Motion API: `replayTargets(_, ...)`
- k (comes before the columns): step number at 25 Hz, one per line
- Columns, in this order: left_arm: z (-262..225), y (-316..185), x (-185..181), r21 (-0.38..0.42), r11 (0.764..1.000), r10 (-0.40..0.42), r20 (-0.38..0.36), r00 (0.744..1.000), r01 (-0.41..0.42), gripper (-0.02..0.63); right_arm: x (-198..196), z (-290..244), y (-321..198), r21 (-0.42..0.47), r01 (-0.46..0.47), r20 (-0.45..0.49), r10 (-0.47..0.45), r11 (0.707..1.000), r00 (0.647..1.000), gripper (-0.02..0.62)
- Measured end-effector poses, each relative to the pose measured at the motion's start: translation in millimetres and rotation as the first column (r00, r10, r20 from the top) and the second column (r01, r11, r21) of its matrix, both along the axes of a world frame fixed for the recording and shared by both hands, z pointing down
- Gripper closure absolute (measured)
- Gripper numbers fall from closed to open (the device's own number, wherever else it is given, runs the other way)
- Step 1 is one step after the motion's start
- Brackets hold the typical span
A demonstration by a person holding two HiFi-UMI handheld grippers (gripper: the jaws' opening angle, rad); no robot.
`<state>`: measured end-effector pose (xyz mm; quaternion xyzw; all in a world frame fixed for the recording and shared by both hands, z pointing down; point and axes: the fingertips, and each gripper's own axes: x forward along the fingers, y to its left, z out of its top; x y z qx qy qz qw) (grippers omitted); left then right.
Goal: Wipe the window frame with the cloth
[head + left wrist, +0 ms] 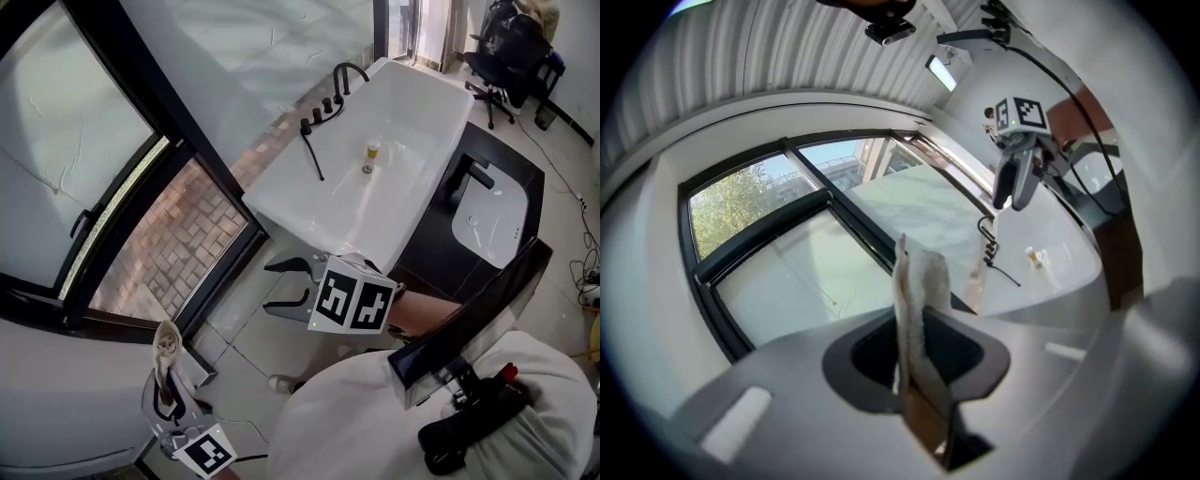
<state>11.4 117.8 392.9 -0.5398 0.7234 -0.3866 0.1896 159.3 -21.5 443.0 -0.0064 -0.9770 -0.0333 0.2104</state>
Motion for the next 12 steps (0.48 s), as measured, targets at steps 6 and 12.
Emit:
replayTargets(6,15,-1,-1,-0.054,0.998,-0.018,-0.007,1.0,0.018,0.525,-5,1,1,0.012,0.023,-0.002,-0.023,1.0,1.0,0.348)
replayTargets(12,24,-2,1,-0.066,0.997,-0.031,-0.014,0.999,0.03,0.525,-6,3,-2,0.018,0.038,-0.007,-0.037,0.999,0.999,0.348)
